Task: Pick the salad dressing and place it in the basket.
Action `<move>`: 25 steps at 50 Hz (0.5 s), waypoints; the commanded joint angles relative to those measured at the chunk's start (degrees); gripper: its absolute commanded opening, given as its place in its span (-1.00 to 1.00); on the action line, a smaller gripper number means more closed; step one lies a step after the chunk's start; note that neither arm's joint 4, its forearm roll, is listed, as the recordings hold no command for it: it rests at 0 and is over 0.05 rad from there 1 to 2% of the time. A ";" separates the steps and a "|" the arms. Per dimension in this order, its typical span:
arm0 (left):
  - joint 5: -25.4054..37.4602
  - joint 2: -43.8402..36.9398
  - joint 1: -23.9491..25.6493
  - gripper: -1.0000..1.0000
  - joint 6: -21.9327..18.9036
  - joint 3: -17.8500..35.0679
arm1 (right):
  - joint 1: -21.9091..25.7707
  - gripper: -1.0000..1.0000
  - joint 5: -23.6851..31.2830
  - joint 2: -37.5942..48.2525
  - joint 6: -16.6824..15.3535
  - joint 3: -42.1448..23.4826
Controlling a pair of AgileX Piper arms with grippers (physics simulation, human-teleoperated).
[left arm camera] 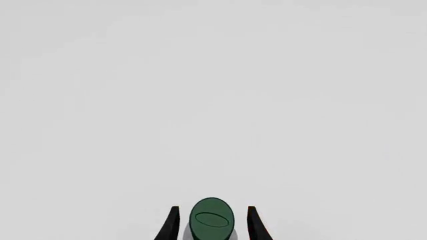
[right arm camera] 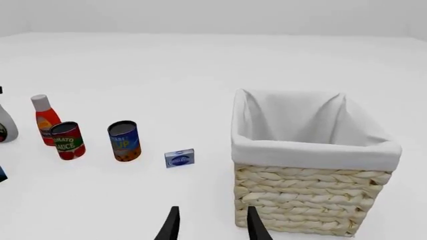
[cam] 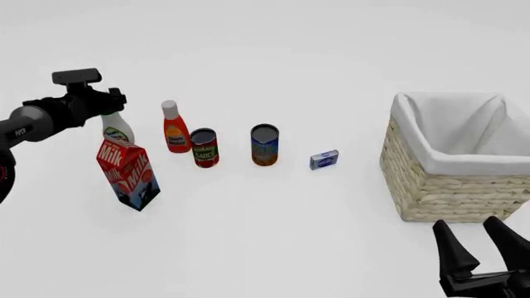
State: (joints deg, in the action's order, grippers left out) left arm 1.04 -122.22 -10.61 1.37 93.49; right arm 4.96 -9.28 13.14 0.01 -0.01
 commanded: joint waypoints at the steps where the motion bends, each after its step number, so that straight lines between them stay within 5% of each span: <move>1: -0.31 -0.36 0.06 1.00 0.14 -0.17 | 0.04 1.00 -0.19 0.34 -0.12 0.00; 2: -0.95 0.13 -0.14 1.00 0.34 -0.63 | -0.01 1.00 -0.28 0.51 -0.12 0.00; 3: -1.64 0.60 -1.13 -1.00 0.43 -1.14 | -0.02 1.00 -0.25 0.49 -0.10 0.00; 25: -1.54 5.65 -2.81 -1.00 -0.55 -1.09 | -0.17 1.00 0.95 -0.80 -0.04 0.00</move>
State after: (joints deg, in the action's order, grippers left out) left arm -1.06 -119.09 -12.77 1.94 91.35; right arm 4.90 -9.04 13.12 0.00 -0.01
